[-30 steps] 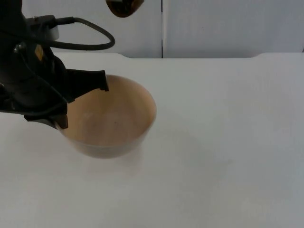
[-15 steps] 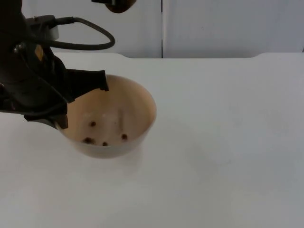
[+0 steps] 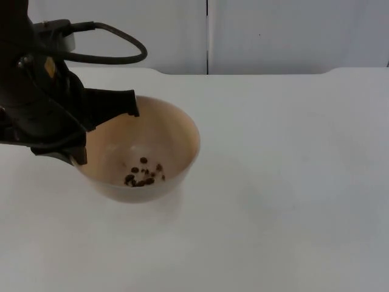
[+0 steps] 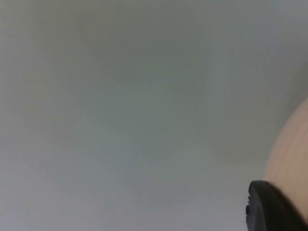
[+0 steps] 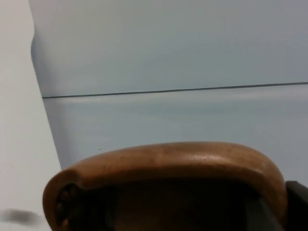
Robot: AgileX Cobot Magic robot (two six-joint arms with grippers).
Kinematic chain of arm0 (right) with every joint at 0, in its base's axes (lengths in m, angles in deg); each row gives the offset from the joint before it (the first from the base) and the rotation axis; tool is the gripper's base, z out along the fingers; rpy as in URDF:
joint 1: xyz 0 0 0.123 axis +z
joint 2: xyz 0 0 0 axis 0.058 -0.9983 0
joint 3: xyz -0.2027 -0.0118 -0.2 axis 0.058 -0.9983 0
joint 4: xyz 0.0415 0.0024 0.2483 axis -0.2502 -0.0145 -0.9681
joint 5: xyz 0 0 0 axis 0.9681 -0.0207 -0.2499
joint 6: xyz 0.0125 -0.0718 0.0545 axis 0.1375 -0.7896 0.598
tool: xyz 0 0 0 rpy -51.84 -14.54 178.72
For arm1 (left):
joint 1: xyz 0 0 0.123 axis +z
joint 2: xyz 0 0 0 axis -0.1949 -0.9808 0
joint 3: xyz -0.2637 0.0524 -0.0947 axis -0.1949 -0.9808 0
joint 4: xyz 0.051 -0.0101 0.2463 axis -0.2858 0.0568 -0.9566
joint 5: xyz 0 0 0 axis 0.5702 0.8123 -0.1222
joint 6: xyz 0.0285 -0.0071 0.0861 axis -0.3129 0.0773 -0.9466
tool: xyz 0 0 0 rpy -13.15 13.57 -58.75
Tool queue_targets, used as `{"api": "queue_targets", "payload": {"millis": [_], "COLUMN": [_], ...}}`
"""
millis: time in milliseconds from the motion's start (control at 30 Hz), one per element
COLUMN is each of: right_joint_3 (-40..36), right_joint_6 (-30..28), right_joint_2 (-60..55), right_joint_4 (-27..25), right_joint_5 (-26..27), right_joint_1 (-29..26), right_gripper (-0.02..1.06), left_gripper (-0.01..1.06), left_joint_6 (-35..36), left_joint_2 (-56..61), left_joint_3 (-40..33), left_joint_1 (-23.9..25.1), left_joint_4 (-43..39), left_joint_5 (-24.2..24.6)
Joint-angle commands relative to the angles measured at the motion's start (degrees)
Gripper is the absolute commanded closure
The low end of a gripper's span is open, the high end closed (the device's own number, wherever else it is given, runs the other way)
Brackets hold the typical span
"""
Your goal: Pick up the bowl with the left hand and pour the coffee beans from the cup into the bowl with the right hand.
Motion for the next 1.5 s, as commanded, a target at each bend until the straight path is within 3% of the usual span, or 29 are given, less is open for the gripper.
{"api": "queue_targets", "payload": {"millis": [0,1033,1467], "right_joint_3": [-0.11,-0.11,0.11], "right_joint_6": [0.98,2.06,3.34], "right_joint_2": [0.59,0.59,0.71], "right_joint_4": [1.65,4.13,-2.75], "right_joint_5": [0.1,0.1,0.1], "right_joint_1": [0.31,0.4,-1.3], "right_gripper": [1.05,1.05,1.05], "left_gripper": [1.05,1.05,1.05], "left_joint_6": [0.49,0.49,0.49], "left_joint_2": [0.12,0.12,0.12], "left_joint_3": [0.29,0.29,0.29], "left_joint_1": [-0.28,-0.28,-0.28], "left_joint_4": [0.87,0.87,0.87], "left_joint_5": [-0.34,-0.67,-0.44]}}
